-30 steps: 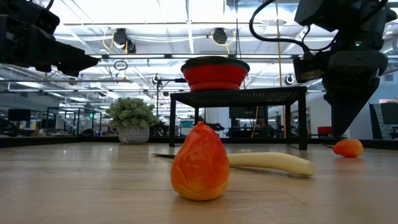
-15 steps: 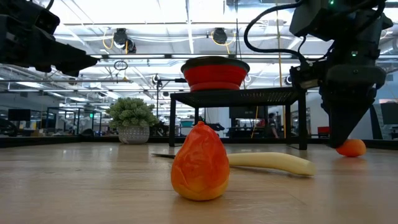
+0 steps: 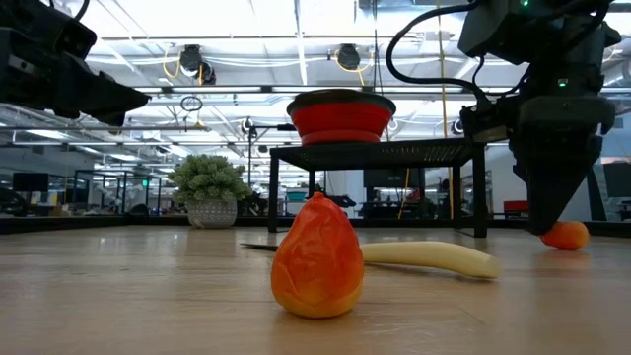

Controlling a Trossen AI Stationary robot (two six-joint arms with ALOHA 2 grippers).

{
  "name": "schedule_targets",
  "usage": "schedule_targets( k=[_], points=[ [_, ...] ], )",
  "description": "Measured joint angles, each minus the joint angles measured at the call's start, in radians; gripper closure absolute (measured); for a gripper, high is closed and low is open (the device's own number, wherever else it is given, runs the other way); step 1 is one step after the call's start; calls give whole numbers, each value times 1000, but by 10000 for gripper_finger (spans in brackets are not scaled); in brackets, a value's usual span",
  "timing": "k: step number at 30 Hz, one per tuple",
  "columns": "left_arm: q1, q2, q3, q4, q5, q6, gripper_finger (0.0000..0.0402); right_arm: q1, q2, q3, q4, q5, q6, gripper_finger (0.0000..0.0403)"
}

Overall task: Pick & Place Fruit
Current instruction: Put the yellow pear into the red strainer bowl on the shelf

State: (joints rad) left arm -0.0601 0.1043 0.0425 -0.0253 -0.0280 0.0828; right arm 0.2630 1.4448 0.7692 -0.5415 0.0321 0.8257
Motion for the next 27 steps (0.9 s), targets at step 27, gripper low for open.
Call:
schedule_targets(
  k=[27],
  points=[
    [0,0,0,-9,-1,-2,385,0,5,0,0,-7,-56,302]
  ],
)
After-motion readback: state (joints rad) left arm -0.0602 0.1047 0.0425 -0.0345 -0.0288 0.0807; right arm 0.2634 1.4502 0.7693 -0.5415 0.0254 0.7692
